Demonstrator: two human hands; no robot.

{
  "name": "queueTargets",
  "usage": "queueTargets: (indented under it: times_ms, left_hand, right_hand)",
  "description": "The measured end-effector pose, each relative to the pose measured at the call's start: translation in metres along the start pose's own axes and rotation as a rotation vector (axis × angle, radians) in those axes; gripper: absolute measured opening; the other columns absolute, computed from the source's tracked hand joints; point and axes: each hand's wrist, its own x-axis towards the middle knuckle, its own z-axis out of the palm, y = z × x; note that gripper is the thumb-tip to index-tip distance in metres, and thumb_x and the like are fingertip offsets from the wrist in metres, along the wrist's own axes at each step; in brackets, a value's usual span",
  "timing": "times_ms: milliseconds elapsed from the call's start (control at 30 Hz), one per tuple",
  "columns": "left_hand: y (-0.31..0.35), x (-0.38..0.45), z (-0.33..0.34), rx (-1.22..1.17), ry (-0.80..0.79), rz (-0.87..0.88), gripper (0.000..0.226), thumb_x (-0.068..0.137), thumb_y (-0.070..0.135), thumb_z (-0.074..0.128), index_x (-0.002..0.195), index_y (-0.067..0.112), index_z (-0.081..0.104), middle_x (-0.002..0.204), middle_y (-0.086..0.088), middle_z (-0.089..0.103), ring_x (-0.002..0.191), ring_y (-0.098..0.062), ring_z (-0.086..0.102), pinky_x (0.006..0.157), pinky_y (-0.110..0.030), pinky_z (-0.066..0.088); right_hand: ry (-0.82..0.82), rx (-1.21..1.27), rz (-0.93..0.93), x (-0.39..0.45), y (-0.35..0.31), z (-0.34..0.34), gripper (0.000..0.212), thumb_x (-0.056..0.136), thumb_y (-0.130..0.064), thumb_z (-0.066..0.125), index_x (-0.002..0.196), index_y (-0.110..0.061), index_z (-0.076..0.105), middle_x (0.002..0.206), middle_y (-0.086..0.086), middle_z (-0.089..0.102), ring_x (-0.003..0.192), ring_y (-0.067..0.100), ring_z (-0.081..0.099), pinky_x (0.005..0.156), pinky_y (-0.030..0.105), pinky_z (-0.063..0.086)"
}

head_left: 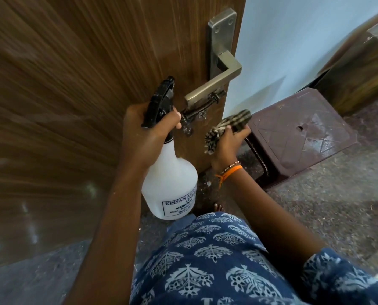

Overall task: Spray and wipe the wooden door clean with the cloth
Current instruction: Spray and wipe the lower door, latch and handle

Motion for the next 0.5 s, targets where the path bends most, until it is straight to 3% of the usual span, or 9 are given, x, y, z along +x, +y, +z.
queueTargets:
  times_ms: [100,200,267,333,433,500]
  left_hand:
    - [-0.001,-0.002,0.002,0.005,0.009,-0.018,0.019,0.078,0.023,0.063,0.062,0.032,0.068,0.065,0.007,0.067,0.077,-0.019,0.068,0.088,-0.051,0.053]
    - [-0.003,-0.002,0.001,0.032,0.010,-0.014,0.011,0.075,0.027,0.064,0.065,0.026,0.067,0.066,0.006,0.068,0.077,-0.018,0.069,0.084,-0.046,0.053]
    - [-0.005,-0.002,0.001,0.042,0.004,-0.005,0.008,0.075,0.028,0.064,0.068,0.026,0.068,0.065,0.008,0.068,0.078,-0.018,0.069,0.084,-0.045,0.054]
    - [-0.007,-0.001,0.001,0.041,-0.001,-0.016,0.009,0.077,0.024,0.064,0.069,0.025,0.067,0.064,0.008,0.068,0.076,-0.016,0.069,0.083,-0.043,0.054]
    - [-0.008,0.002,0.004,0.044,-0.015,-0.023,0.009,0.075,0.024,0.063,0.067,0.024,0.067,0.064,0.006,0.067,0.075,-0.017,0.068,0.082,-0.042,0.053]
    - [-0.007,0.003,0.007,0.043,-0.025,-0.024,0.011,0.074,0.025,0.063,0.064,0.025,0.067,0.065,0.005,0.067,0.076,-0.018,0.068,0.082,-0.043,0.053]
  right_hand:
    - [-0.101,0.000,0.065,0.014,0.007,0.018,0.059,0.093,0.002,0.047,0.142,-0.023,0.026,0.124,0.011,0.049,0.099,0.025,0.058,0.084,0.043,0.055]
    - [-0.089,-0.204,-0.120,0.011,0.016,0.037,0.048,0.088,-0.003,0.045,0.135,-0.012,0.037,0.127,0.017,0.049,0.114,0.031,0.052,0.099,0.047,0.045]
    - [-0.046,-0.276,-0.173,0.008,0.023,0.041,0.039,0.089,0.007,0.043,0.128,-0.001,0.041,0.129,0.021,0.045,0.118,0.030,0.045,0.102,0.032,0.037]
    - [-0.055,-0.295,-0.199,0.010,0.032,0.039,0.032,0.092,0.009,0.040,0.122,-0.002,0.041,0.130,0.021,0.043,0.115,0.027,0.045,0.096,0.029,0.036]
    - [-0.126,-0.277,-0.066,0.019,0.040,0.039,0.026,0.093,0.001,0.040,0.111,-0.017,0.033,0.125,0.019,0.046,0.113,0.031,0.050,0.096,0.044,0.046]
    - [-0.170,-0.288,0.125,0.034,0.040,0.035,0.024,0.092,-0.005,0.044,0.103,-0.021,0.030,0.121,0.015,0.046,0.110,0.031,0.053,0.091,0.049,0.051]
